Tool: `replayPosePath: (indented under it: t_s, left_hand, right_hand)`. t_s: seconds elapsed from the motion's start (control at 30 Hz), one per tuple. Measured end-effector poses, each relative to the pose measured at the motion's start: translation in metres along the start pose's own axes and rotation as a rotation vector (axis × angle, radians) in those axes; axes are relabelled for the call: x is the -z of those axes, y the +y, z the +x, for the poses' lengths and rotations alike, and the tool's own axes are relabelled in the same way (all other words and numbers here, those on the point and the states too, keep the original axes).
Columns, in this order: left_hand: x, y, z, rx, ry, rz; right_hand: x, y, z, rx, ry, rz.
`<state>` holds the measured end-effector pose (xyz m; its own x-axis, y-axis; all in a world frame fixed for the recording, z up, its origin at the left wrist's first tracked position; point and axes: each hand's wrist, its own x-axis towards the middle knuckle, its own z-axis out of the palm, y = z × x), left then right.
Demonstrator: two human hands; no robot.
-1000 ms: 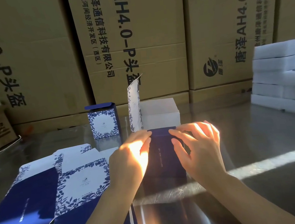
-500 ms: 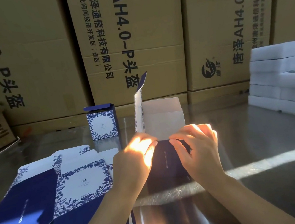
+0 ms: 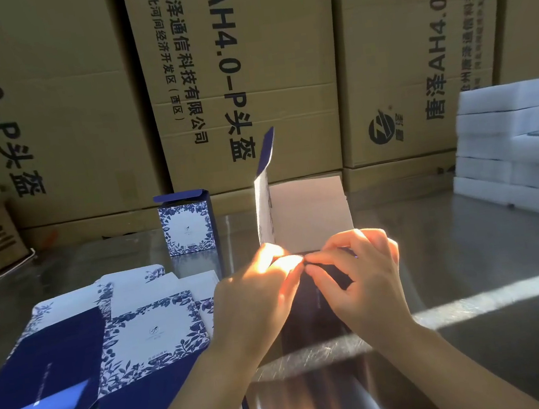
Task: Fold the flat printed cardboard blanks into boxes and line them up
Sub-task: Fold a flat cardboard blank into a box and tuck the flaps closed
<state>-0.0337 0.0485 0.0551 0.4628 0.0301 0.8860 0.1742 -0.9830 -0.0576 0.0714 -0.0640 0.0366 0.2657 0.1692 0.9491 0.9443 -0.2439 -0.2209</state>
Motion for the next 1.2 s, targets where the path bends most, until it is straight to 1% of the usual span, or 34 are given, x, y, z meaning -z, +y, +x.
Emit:
replayPosePath:
  t_s: [0.13, 0.2, 0.27, 0.33, 0.5, 0.6, 0.8, 0.93, 1.2]
  left_hand:
    - [0.0, -0.003, 0.002, -0.052, 0.09, -0.003]
    - [0.001, -0.005, 0.003, -0.081, 0.07, 0.025]
    - [0.003, -0.007, 0.004, -0.108, 0.02, 0.114]
    - [0.005, -0.009, 0.006, -0.119, -0.006, 0.154]
    - [0.01, -0.018, 0.007, -0.135, -0.015, 0.153]
    - [0.009, -0.02, 0.006, -0.129, -0.032, 0.114]
    - [0.007, -0.016, 0.007, -0.128, -0.051, 0.117]
    - [0.007, -0.012, 0.008, -0.147, -0.06, 0.164]
    - [0.007, -0.004, 0.01, -0.15, -0.044, 0.166]
  right_hand:
    - [0.0, 0.0, 0.001, -0.012, -0.02, 0.001]
    - [0.0, 0.0, 0.001, -0.006, -0.023, 0.006]
    - [0.0, 0.001, 0.001, 0.003, -0.024, 0.009]
    - [0.0, 0.001, 0.002, 0.005, -0.029, 0.003]
    - [0.002, 0.003, 0.003, -0.033, -0.063, 0.013]
    - [0.002, 0.003, 0.003, -0.031, -0.071, 0.0]
    - [0.001, 0.004, 0.001, -0.028, -0.037, -0.004]
    - [0.0, 0.002, -0.002, 0.012, -0.042, -0.022]
    - [0.0, 0.002, -0.002, 0.017, -0.027, 0.006]
